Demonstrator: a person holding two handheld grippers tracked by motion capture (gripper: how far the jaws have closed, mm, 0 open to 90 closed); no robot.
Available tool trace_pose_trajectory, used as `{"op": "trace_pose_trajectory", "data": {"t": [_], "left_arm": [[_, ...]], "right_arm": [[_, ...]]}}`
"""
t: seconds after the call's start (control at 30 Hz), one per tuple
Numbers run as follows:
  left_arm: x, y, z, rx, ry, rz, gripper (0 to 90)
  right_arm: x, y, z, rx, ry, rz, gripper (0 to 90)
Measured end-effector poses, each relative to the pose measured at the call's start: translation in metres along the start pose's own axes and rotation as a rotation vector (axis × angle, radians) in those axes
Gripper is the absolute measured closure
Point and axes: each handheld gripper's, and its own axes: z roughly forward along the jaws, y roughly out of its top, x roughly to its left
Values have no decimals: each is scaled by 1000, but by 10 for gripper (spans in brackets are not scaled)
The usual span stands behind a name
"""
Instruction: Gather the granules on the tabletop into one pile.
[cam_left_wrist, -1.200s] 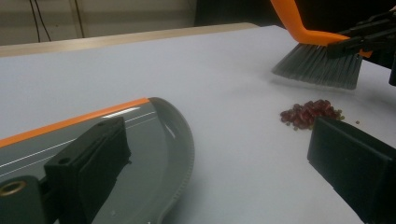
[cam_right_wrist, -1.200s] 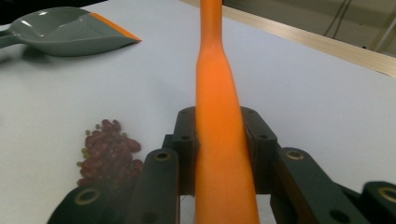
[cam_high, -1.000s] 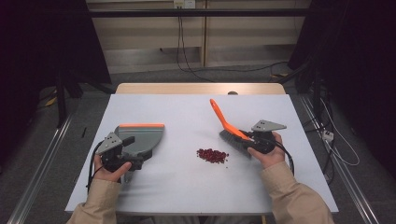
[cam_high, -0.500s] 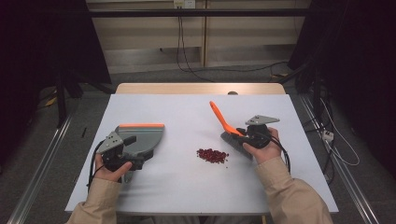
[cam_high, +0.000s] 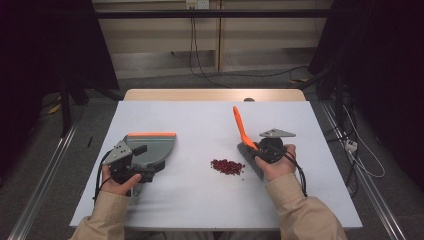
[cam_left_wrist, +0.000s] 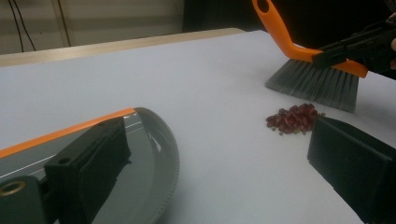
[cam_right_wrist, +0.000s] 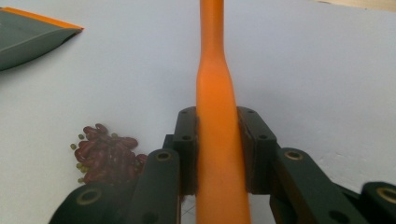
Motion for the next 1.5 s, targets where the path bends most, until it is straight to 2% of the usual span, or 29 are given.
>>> {"op": "trace_pose_trajectory", "data": {"t": [0.23,0.4,0.57,0.6,0.63,0.77,0.83,0.87,0.97,1.03,1.1,1.3,1.37,1.43,1.5], "left_arm": [[-2,0,1,9,5,4,52],[-2,-1,2,12,4,8,52],[-1,0,1,10,5,5,52],[-1,0,1,10,5,5,52],[-1,0,1,10,6,5,52],[-1,-1,0,9,6,4,52],[0,-1,0,11,7,1,52],[1,-1,0,15,8,6,51],[0,-1,0,10,7,2,51],[0,-1,1,12,8,6,51],[-1,-1,1,14,5,6,52],[-2,-1,1,12,5,4,52],[-2,-2,2,15,5,6,51],[-3,-2,2,18,1,6,52],[-3,-2,2,19,-1,8,51]], "right_arm": [[19,-3,4,-31,-16,-8,715],[26,-2,8,-43,-17,7,715],[33,-1,11,-52,-22,-5,715],[33,-1,13,-58,0,15,715],[34,0,14,-59,-3,16,716],[35,3,14,-76,-9,-4,715],[34,3,13,-81,9,14,716],[34,4,11,-85,2,2,716],[33,4,6,-92,-4,-17,716],[32,3,2,-95,8,-1,715],[34,1,-4,-100,0,-23,715],[43,-10,-18,-133,9,-42,715],[43,-14,-18,-152,13,-14,715],[45,-16,-14,-171,-6,-10,716],[46,-17,-8,-183,-3,-5,715]]}}
